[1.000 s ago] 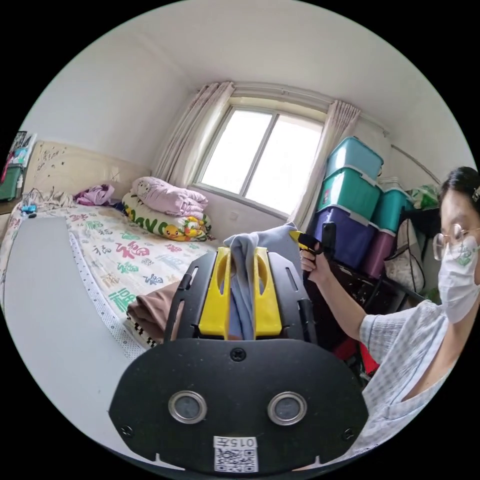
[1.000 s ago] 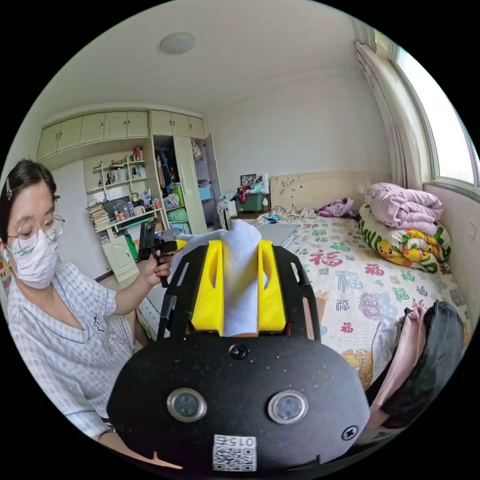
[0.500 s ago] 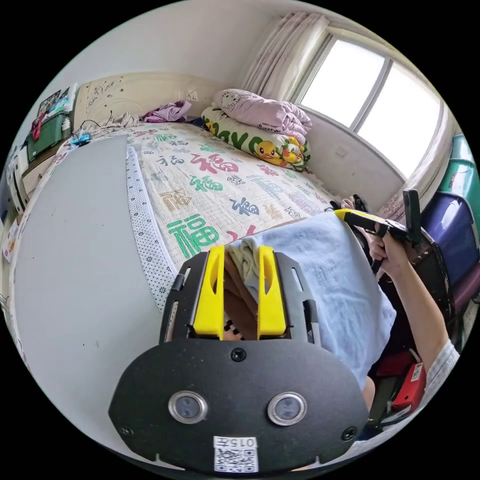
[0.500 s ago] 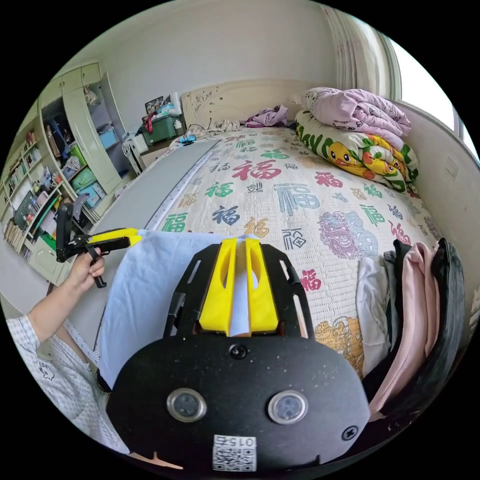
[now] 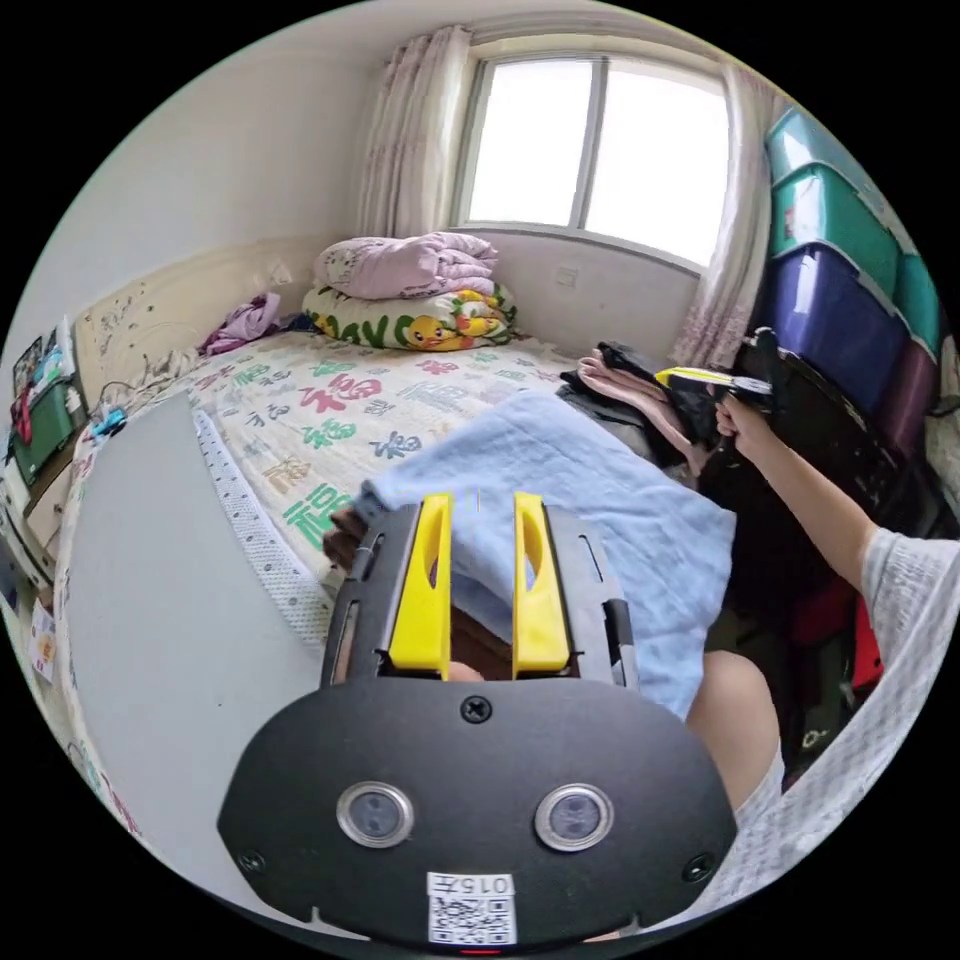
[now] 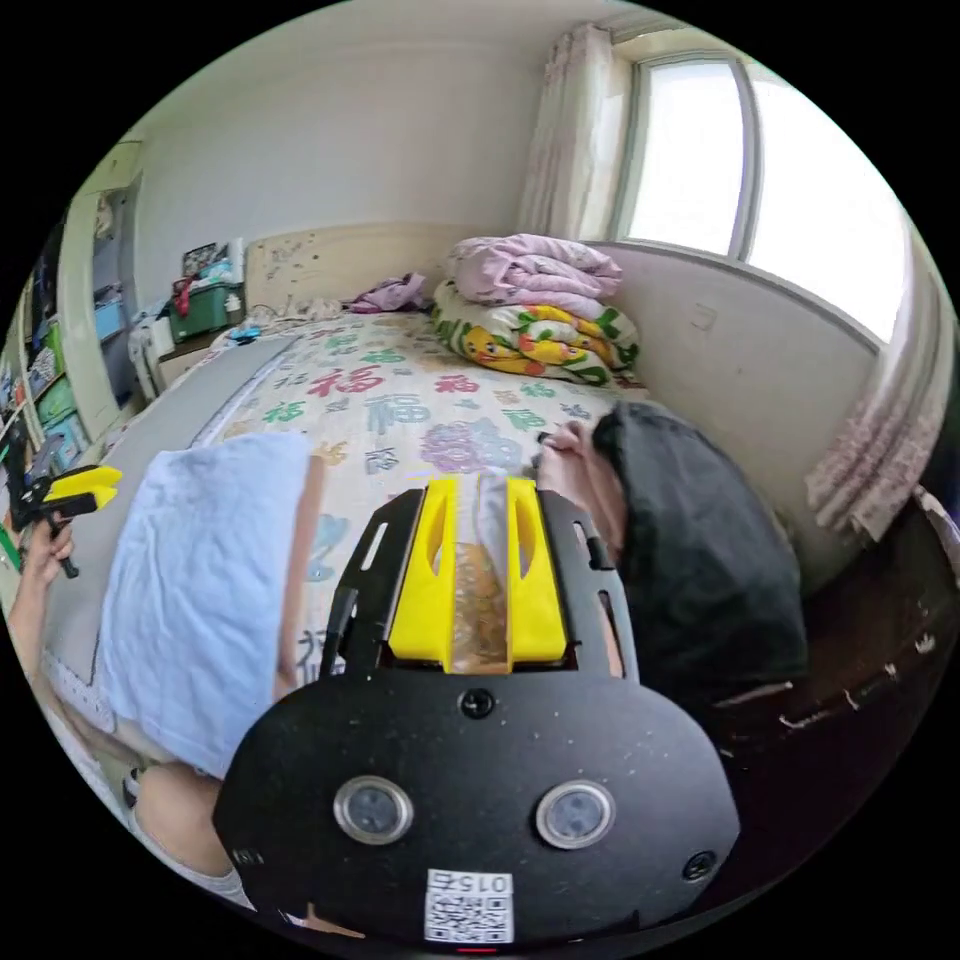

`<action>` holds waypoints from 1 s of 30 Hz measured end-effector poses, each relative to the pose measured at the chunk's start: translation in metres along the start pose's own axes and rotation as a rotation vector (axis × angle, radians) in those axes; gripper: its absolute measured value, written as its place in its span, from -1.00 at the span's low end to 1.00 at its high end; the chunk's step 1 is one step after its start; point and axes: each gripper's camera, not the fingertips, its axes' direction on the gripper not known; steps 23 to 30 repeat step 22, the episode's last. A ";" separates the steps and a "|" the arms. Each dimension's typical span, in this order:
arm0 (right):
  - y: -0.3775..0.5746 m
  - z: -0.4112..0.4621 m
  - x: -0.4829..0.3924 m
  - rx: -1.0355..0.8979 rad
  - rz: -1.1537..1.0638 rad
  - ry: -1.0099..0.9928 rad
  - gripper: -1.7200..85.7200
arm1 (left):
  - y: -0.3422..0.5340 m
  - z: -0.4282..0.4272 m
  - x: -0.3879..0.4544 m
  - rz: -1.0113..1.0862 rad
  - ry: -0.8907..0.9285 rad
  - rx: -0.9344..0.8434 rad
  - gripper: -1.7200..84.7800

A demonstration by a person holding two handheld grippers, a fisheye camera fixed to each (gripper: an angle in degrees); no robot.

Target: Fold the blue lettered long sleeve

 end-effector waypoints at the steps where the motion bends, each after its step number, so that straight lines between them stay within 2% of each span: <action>1: 0.003 0.009 0.019 -0.028 0.035 0.070 -0.74 | 0.000 0.008 0.013 0.028 0.069 -0.013 -0.74; 4: 0.006 0.050 0.047 -0.169 0.060 0.135 -0.68 | 0.002 0.036 0.036 0.061 0.134 -0.082 -0.70; 7: 0.010 0.095 0.051 -0.316 0.038 0.147 -0.61 | 0.012 0.070 0.048 0.077 0.052 -0.208 -0.68; 11: 0.017 0.109 0.043 -0.318 0.000 0.234 -0.66 | 0.020 0.070 0.055 0.111 -0.014 -0.183 -0.69; 14: 0.022 0.089 0.060 -0.272 0.026 0.206 -0.83 | 0.019 0.066 0.045 0.083 0.028 -0.191 -0.68; 19: 0.025 -0.008 0.106 -0.076 0.102 0.067 -0.91 | 0.024 0.046 0.037 0.074 0.065 -0.183 -0.67; 22: 0.027 -0.095 0.141 0.089 0.118 -0.119 -0.94 | 0.028 0.029 0.037 0.070 0.096 -0.151 -0.68; 30: 0.027 -0.095 0.141 0.089 0.118 -0.119 -0.94 | 0.028 0.029 0.037 0.070 0.096 -0.151 -0.68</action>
